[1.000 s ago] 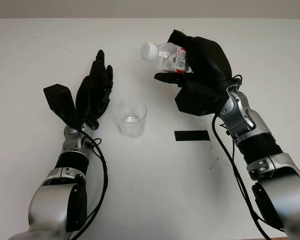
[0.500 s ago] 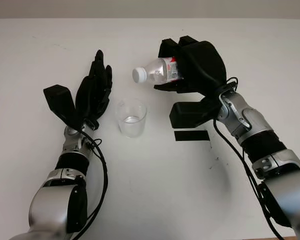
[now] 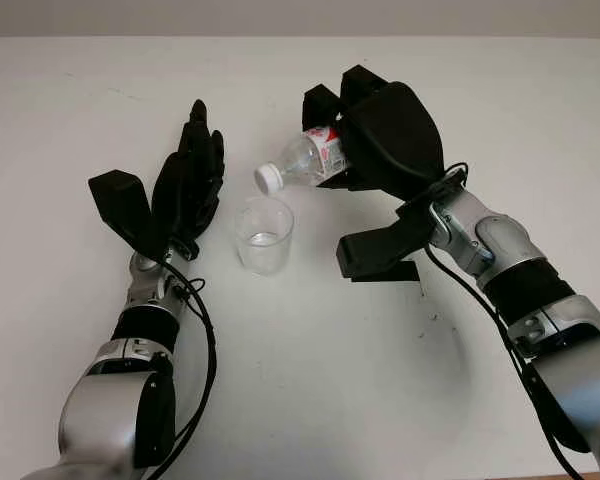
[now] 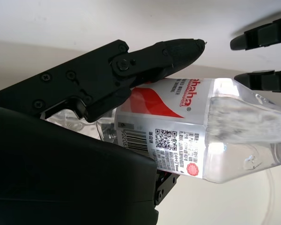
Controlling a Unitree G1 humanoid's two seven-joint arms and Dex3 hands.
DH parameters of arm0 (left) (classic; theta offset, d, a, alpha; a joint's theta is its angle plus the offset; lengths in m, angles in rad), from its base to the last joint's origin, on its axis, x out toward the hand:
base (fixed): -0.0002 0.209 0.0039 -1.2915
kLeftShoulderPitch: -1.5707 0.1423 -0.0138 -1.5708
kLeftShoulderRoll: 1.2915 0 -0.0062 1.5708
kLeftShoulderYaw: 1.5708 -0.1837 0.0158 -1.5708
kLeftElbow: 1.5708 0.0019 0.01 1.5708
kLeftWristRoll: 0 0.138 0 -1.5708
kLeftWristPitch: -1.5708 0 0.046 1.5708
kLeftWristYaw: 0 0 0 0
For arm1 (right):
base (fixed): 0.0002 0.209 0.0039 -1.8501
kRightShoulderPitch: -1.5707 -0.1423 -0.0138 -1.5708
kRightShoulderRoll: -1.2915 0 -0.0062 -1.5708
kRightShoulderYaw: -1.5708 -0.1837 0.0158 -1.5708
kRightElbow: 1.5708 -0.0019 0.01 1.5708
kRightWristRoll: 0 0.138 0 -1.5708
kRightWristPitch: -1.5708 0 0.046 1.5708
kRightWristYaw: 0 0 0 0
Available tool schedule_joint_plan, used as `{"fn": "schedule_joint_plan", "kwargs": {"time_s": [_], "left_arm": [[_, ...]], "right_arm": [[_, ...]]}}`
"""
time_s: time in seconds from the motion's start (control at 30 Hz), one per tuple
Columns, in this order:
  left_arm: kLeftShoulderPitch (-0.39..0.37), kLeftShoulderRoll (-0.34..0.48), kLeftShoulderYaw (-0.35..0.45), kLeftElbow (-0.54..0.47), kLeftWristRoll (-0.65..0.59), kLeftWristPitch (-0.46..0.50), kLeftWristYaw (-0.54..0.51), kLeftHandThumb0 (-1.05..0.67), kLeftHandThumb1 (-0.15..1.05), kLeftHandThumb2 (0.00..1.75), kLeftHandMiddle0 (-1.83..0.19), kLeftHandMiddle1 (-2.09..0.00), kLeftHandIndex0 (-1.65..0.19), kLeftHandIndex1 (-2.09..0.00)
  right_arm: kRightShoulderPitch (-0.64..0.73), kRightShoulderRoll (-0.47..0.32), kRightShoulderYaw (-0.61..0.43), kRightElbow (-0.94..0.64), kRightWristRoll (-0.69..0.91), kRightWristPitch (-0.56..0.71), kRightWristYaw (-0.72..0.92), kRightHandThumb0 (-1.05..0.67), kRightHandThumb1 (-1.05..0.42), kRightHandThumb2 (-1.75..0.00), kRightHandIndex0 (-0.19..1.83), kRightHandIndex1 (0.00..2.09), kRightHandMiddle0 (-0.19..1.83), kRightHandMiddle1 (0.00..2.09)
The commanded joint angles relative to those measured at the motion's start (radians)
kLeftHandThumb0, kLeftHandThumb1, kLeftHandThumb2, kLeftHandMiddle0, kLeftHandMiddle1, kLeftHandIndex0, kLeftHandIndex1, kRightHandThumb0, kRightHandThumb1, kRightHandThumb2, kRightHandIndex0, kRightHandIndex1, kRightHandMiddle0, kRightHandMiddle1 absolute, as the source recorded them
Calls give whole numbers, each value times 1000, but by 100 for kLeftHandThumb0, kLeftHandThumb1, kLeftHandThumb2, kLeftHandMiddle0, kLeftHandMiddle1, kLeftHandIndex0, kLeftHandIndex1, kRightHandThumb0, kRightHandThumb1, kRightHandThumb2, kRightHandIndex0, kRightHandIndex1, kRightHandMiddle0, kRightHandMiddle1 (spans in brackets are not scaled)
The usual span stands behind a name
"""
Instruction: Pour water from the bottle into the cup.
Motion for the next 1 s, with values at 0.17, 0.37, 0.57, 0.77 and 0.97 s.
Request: {"fn": "schedule_joint_plan", "kwargs": {"time_s": [0.17,0.37,0.57,0.77,0.97], "left_arm": [[19,-7,0,1,0,-3,-1,-84,105,68,19,0,19,0],[20,-8,0,2,-3,-5,-5,-83,105,68,19,0,19,0],[19,-9,1,5,-6,-5,-10,-83,105,67,19,0,19,0],[18,-9,-1,3,-2,-4,-3,-83,105,67,19,0,19,0],[16,-7,-1,6,-3,-5,-12,-83,105,69,19,0,19,0]], "right_arm": [[-40,-14,34,-42,-74,49,-80,-48,-105,-27,133,209,78,209],[-53,-29,66,-33,-124,52,-140,-46,-105,-24,133,209,72,209],[-69,-42,96,-26,-166,63,-202,-47,-105,-25,128,209,65,209],[-86,-61,125,-27,-209,72,-235,-47,-105,-24,124,209,50,209],[-95,-65,130,-18,-205,63,-246,-48,-105,-21,123,209,47,209]]}}
